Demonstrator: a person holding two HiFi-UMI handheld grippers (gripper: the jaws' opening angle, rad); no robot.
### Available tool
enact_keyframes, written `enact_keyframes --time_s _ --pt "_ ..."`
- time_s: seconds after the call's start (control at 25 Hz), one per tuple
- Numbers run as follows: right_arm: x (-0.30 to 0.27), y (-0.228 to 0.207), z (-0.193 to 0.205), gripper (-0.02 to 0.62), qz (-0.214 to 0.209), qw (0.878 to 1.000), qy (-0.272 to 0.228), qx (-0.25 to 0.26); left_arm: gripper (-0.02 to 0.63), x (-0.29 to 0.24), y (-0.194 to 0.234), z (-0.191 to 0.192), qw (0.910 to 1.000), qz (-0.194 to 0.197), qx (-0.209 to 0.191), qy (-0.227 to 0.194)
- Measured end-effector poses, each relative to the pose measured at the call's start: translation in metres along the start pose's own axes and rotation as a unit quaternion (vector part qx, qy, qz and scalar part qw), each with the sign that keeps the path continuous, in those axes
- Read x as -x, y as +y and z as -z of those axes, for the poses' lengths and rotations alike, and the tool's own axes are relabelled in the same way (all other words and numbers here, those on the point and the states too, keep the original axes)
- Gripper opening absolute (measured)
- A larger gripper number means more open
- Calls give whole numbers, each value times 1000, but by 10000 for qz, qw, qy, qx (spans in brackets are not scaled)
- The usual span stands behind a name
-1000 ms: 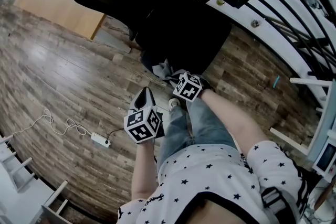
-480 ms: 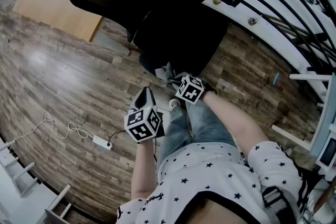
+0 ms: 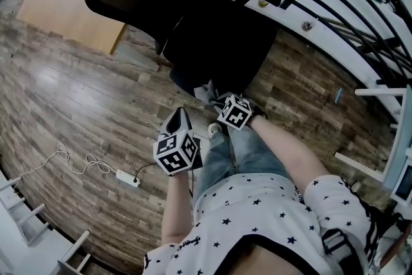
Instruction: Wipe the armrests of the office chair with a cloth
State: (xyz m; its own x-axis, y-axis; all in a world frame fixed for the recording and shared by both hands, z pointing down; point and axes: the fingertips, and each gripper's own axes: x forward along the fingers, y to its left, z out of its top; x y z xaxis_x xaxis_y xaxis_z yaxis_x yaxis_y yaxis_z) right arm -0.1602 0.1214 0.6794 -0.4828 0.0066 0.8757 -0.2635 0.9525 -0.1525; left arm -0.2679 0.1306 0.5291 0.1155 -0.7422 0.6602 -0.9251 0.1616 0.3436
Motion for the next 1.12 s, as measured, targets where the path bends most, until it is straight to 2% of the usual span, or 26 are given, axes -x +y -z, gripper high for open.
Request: enact_keyframes --time_s 0.28,0.6,0.76,1.12 --pt "8 1 -1 35 159 9998 -70 -138 6 3 -5 -6 9999 89 -78 -44" --pt "54 -7 -12 35 638 9927 -767 -683 6 1 -12 -23 9989 322 -308 -136" --pt "81 -15 -15 35 920 9836 -1166 -1018 6 0 -20 -28 9976 477 -477 -131" --pt "152 -28 -23 35 1364 9528 -2127 -1685 6 -10 -46 -39 9939 754 -798 -105"
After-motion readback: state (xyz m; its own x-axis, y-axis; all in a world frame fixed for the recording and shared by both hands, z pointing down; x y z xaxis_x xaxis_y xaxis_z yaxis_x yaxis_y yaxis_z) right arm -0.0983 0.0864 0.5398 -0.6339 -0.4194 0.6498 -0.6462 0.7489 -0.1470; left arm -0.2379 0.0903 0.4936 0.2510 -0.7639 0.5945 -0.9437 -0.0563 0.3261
